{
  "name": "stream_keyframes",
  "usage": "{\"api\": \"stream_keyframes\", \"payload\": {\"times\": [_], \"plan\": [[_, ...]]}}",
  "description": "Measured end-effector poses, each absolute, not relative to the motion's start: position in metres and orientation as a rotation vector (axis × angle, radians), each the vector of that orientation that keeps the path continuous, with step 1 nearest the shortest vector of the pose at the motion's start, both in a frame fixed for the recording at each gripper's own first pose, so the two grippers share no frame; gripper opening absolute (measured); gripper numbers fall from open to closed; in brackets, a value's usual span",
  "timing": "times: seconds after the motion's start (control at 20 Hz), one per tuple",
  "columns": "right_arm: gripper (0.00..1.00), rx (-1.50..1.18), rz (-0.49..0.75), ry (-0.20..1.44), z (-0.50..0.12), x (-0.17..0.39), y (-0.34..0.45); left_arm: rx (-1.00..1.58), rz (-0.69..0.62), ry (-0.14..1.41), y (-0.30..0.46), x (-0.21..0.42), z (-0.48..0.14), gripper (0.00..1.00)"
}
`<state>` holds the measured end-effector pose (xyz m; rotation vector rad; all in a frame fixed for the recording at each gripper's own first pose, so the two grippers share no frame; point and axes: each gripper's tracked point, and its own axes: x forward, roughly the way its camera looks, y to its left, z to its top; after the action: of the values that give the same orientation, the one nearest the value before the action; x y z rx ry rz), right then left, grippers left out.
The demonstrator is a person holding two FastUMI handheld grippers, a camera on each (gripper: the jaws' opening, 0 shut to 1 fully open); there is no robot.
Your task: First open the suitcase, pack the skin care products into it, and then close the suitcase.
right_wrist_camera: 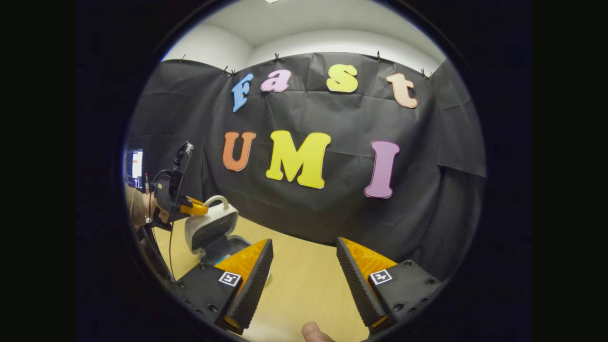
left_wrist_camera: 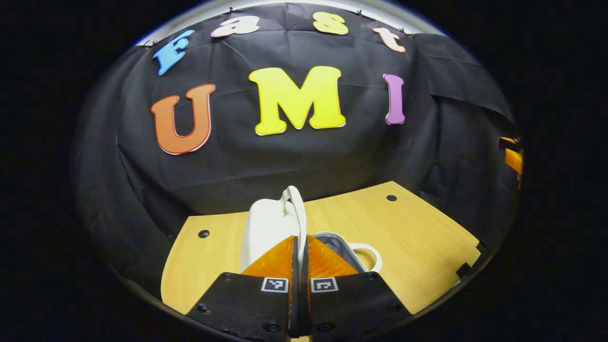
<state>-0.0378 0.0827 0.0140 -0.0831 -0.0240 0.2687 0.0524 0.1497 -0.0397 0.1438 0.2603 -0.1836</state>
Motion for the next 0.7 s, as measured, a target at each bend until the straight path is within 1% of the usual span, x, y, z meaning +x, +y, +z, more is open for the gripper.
{"api": "stream_keyframes", "payload": {"times": [0.35,0.7], "plan": [[0.8,-0.061,0.228,0.01,0.002,-0.042,0.063,0.202,-0.276,0.374,0.067,0.066,-0.101,0.03],[0.8,-0.032,0.169,0.035,-0.011,-0.046,0.038,0.268,-0.269,0.51,0.031,0.083,-0.157,0.03]]}}
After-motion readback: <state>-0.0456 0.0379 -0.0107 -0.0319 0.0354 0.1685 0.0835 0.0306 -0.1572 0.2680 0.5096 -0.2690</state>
